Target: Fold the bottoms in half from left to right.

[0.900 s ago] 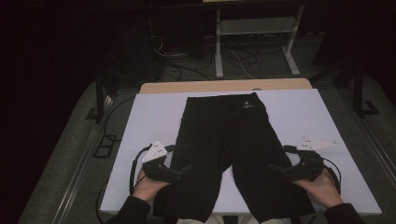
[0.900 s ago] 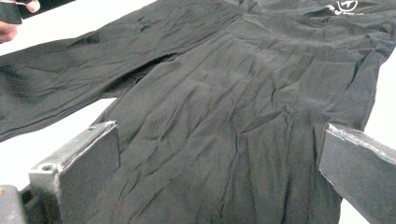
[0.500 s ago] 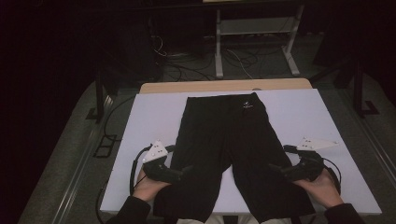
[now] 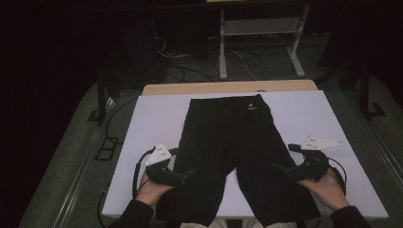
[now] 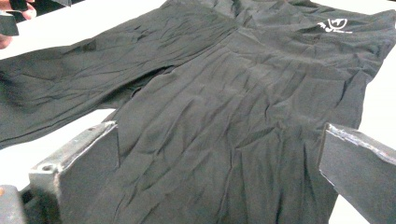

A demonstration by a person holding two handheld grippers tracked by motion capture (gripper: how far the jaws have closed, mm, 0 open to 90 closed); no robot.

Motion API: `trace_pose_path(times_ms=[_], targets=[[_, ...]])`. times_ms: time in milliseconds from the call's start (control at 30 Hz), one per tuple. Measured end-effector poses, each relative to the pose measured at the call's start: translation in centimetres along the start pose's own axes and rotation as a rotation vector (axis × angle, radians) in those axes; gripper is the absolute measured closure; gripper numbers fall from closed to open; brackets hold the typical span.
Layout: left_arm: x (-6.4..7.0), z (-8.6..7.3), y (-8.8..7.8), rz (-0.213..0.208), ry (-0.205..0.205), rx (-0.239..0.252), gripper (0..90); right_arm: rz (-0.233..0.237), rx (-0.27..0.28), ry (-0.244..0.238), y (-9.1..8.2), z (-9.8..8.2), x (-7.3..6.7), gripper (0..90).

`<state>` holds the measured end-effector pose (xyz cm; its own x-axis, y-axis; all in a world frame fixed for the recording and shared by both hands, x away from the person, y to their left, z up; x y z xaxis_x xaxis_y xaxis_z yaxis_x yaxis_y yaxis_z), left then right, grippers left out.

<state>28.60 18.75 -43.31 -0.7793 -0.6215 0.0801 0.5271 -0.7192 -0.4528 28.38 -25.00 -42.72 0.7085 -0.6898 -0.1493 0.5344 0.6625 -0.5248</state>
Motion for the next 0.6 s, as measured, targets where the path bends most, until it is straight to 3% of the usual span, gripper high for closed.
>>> trace_pose_path(times_ms=[600], targets=[[0.0,-0.1,0.2,-0.001,-0.003,-0.008,0.0,-0.001,-0.005,-0.013,1.7,3.3,0.1,0.0]])
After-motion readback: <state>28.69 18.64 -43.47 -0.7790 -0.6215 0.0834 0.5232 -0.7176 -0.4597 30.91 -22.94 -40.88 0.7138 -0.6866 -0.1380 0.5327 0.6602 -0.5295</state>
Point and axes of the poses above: each handheld gripper's, and its own axes: y roughly forward along the jaws, z roughly out of its top, x roughly to its right, the point moved 1 cm from there along y, roughly forward along the jaws, and after that the axes turned 1 degree about z, right-handed, at the moved point
